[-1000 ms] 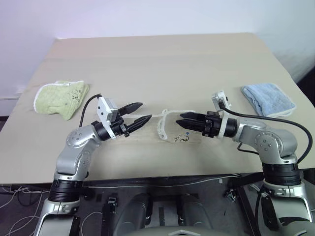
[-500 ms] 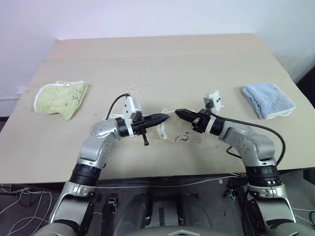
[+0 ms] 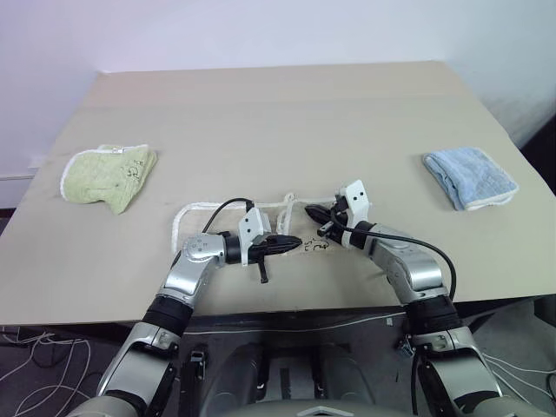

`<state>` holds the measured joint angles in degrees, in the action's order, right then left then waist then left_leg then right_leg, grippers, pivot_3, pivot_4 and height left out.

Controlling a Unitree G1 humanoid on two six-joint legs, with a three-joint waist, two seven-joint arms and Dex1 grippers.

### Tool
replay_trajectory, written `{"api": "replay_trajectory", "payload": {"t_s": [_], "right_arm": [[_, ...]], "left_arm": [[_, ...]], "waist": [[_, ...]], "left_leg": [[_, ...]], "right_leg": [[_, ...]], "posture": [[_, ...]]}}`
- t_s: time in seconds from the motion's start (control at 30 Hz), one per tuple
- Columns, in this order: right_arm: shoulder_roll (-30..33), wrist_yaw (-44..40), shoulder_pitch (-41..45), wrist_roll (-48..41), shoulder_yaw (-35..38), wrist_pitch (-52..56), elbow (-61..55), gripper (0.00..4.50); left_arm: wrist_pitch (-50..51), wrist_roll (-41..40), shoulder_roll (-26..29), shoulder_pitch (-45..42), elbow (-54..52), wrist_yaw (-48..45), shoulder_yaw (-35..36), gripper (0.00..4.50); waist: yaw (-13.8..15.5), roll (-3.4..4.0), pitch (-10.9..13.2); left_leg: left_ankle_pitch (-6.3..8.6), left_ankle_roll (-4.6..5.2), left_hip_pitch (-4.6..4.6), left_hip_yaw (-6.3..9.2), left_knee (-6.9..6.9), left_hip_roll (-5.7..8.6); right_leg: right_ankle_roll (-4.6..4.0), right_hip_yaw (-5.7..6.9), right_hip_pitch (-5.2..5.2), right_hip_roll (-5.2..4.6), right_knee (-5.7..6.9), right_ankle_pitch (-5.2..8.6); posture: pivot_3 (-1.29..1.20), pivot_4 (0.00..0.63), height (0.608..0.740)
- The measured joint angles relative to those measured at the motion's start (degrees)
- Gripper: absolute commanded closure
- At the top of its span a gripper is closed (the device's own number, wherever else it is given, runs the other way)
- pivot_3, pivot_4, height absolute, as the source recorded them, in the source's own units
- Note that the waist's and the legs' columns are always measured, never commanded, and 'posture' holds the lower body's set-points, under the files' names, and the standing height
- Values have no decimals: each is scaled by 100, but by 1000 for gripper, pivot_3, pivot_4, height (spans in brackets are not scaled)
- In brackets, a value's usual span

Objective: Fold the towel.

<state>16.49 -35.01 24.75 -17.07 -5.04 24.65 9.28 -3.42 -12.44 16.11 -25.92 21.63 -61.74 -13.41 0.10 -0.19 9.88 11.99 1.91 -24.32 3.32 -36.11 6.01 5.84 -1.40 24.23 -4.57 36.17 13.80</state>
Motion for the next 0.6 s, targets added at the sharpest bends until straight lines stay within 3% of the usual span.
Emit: {"api": "replay_trajectory", "payload": {"t_s": [0.17, 0.27, 0.43, 0.6], "right_arm": [[-2, -70, 27, 7, 0, 6, 18, 4500], [-64, -161, 104, -243, 165, 211, 5, 4500], [238, -567, 106, -830, 534, 753, -392, 4500], [492, -1071, 13, -1159, 537, 1027, -805, 3278]], "left_arm": [[46, -18, -1, 3, 4, 1, 59, 4470], [557, -227, 298, 24, -297, -289, 82, 3905], [1271, -518, 1271, 321, -1033, -760, 379, 2250], [2076, -1175, 1708, 926, -1671, -599, 1108, 530]], "waist": [[-18, 1, -1], [-91, 0, 0], [-106, 4, 1], [-104, 2, 2]], "left_leg": [[0, 0, 5, 2, 0, -1], [-1, 1, -2, 2, 0, -1], [-4, 5, -5, 2, 13, -3], [1, -2, -6, 2, 12, -3]], "right_leg": [[0, 0, -1, 2, 4, 0], [0, -3, -6, 2, 7, 0], [-2, -6, 10, 4, 5, 1], [-1, -6, 10, 0, 1, 1]], "posture": [[0, 150, 740], [0, 150, 740], [0, 150, 740], [0, 150, 740]]}}
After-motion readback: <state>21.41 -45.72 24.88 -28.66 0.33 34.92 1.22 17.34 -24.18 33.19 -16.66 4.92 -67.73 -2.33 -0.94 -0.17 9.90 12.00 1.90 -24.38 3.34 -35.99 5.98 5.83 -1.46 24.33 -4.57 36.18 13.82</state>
